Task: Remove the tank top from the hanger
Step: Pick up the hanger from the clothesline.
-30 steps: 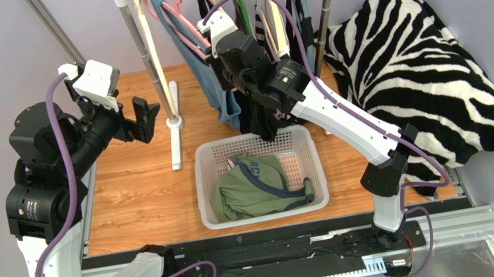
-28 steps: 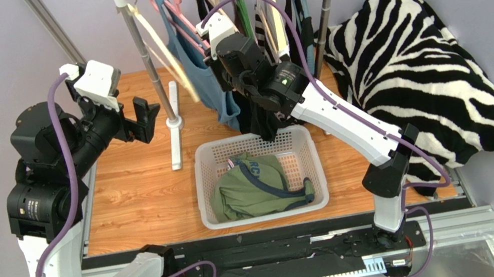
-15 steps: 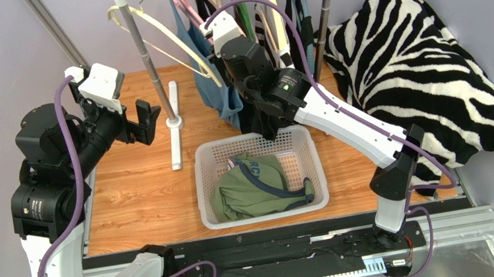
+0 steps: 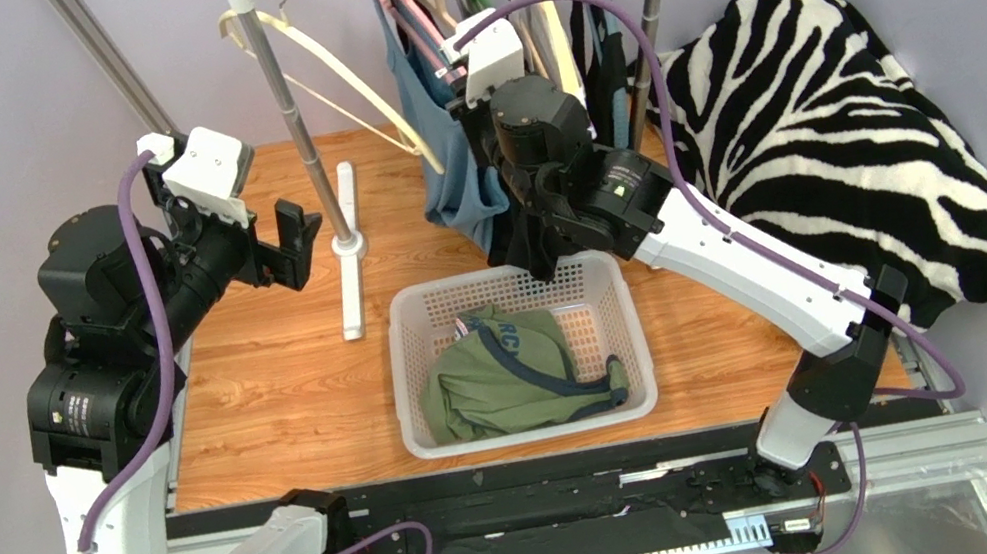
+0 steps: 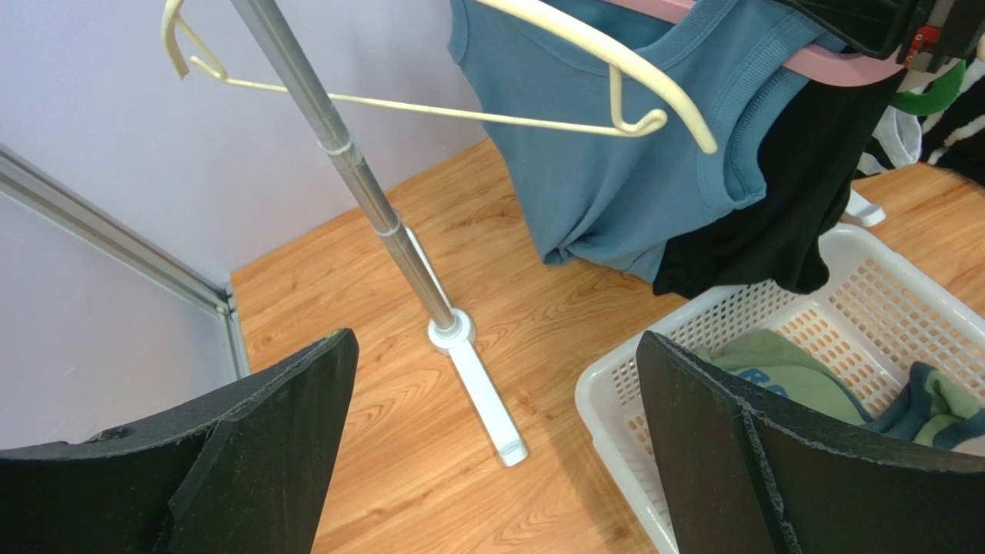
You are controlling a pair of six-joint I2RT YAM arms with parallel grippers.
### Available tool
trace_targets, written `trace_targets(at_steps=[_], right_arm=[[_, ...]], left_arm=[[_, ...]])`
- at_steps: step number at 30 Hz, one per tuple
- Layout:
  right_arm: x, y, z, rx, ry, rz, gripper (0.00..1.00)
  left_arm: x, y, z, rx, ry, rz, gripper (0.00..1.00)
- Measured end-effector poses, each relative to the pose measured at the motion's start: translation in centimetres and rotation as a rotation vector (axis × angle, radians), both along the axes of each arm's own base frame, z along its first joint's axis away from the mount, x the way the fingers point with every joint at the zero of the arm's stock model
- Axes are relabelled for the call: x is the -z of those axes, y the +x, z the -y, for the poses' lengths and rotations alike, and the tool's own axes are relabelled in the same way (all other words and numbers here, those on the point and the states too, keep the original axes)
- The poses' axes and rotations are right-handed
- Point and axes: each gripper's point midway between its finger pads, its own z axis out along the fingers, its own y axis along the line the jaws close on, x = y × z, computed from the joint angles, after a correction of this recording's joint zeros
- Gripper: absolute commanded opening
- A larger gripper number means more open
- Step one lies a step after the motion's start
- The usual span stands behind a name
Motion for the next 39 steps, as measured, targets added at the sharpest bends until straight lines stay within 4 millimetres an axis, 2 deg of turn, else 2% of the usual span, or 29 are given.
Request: trace_targets(at_steps=[5, 15, 21, 25, 29, 32, 39], right_arm=[[0.2, -0.7, 0.1, -0.029, 0.036, 0.001, 0.0], [1.5, -4.5, 1.3, -0.135, 0.128, -0.058, 0.0], [0.3, -6.2, 2.0, -0.182, 0.149, -0.057, 0.0], [-1.9, -8.3, 3.7, -0.228, 0.182, -0.04, 0.0], [-4.9, -11.5, 6.2, -0.294, 0.236, -0.004, 0.0], [-6.9, -14.8, 8.3, -0.382, 0.267, 0.027, 0.0], [-14.2, -23.7, 13.9, -0.621, 0.376, 0.239, 0.0]], left_arm=[[0.0, 0.0, -0.1, -0.002, 0.004, 0.001, 0.99], [0.0, -0.1, -0.1, 0.0, 0.003, 0.003, 0.99], [0.0, -0.3, 0.3, 0.021, 0.0, 0.003, 0.99], [-0.1, -0.4, 0.2, 0.021, -0.001, 0.006, 0.99], [-0.1, -0.5, 0.3, 0.027, -0.003, 0.007, 0.99], [-0.1, -0.6, 0.4, 0.035, -0.004, 0.006, 0.99], [0.0, -0.6, 0.6, 0.045, -0.004, 0.001, 0.99]])
